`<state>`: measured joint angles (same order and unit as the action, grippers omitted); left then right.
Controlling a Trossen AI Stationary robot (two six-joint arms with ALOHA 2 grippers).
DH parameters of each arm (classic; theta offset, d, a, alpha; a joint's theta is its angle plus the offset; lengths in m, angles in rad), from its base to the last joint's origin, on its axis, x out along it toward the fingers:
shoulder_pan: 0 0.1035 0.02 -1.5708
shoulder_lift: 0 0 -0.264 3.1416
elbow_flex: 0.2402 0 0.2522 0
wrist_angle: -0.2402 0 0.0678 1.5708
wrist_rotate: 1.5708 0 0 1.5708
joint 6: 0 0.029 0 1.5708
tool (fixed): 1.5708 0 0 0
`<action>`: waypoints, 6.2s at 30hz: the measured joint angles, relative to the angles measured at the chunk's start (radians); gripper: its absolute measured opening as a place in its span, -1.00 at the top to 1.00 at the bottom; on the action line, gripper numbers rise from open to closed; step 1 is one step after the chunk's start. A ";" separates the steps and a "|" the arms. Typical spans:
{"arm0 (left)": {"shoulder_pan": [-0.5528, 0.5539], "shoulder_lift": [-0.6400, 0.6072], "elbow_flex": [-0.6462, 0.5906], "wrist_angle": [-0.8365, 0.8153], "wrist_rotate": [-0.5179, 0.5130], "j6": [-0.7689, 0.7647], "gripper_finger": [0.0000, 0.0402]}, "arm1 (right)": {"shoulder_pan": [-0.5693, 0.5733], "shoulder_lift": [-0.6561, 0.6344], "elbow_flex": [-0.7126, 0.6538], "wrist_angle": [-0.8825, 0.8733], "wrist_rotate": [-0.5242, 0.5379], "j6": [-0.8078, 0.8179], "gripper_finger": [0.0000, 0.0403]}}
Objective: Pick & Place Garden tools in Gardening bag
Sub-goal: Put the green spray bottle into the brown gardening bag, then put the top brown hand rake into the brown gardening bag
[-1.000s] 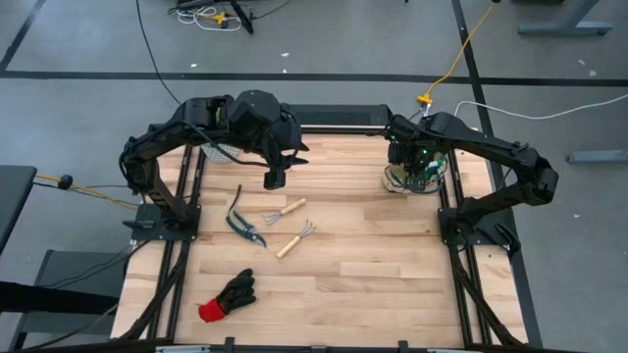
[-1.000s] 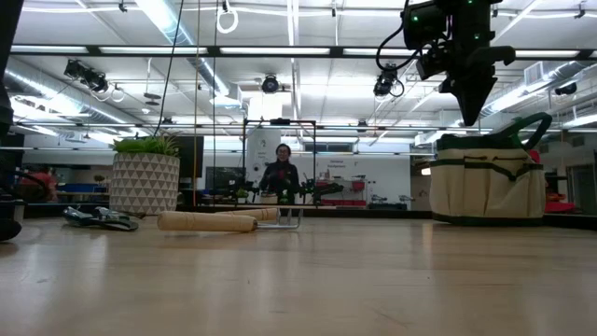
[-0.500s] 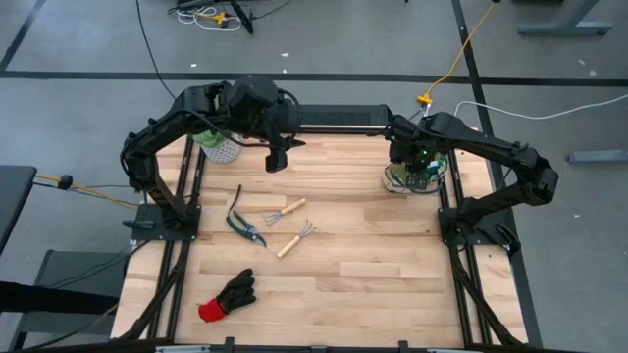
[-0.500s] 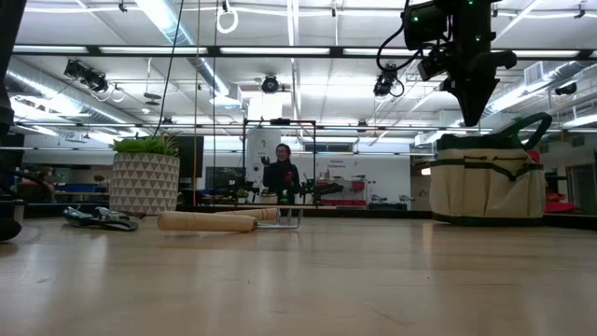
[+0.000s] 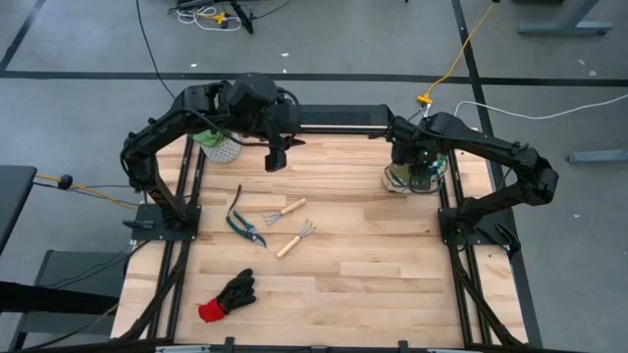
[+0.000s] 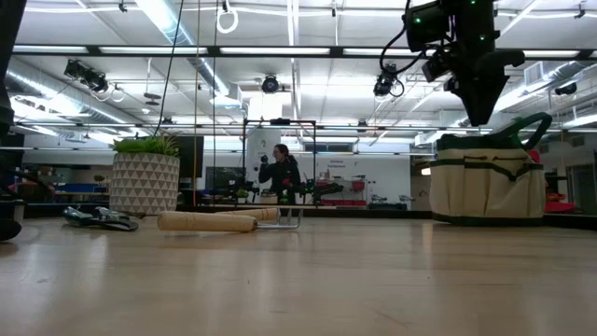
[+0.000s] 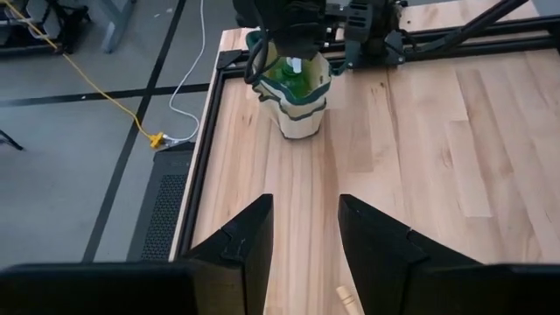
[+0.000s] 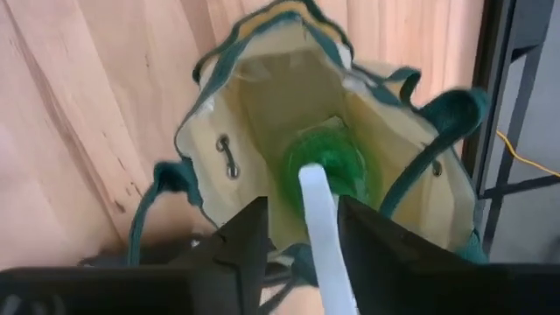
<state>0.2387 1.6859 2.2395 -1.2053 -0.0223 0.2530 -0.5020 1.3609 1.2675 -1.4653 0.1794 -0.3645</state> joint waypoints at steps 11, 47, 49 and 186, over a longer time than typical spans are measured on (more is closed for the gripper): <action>0.007 0.000 0.000 0.003 0.000 -0.006 0.30 | 0.000 0.000 0.000 -0.048 0.050 -0.039 0.13; 0.006 0.000 0.000 0.005 0.000 -0.028 0.30 | 0.000 0.000 -0.127 -0.031 0.224 -0.122 0.10; 0.006 0.000 0.000 0.005 0.001 -0.028 0.30 | 0.000 0.000 -0.127 -0.027 0.224 -0.122 0.13; -0.014 0.000 0.000 0.004 0.053 -0.059 0.30 | -0.432 -0.252 0.065 0.249 -0.355 0.013 0.41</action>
<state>0.2249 1.6863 2.2395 -1.2011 0.0311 0.1940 -0.9340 1.1088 1.3327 -1.2166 -0.1756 -0.3512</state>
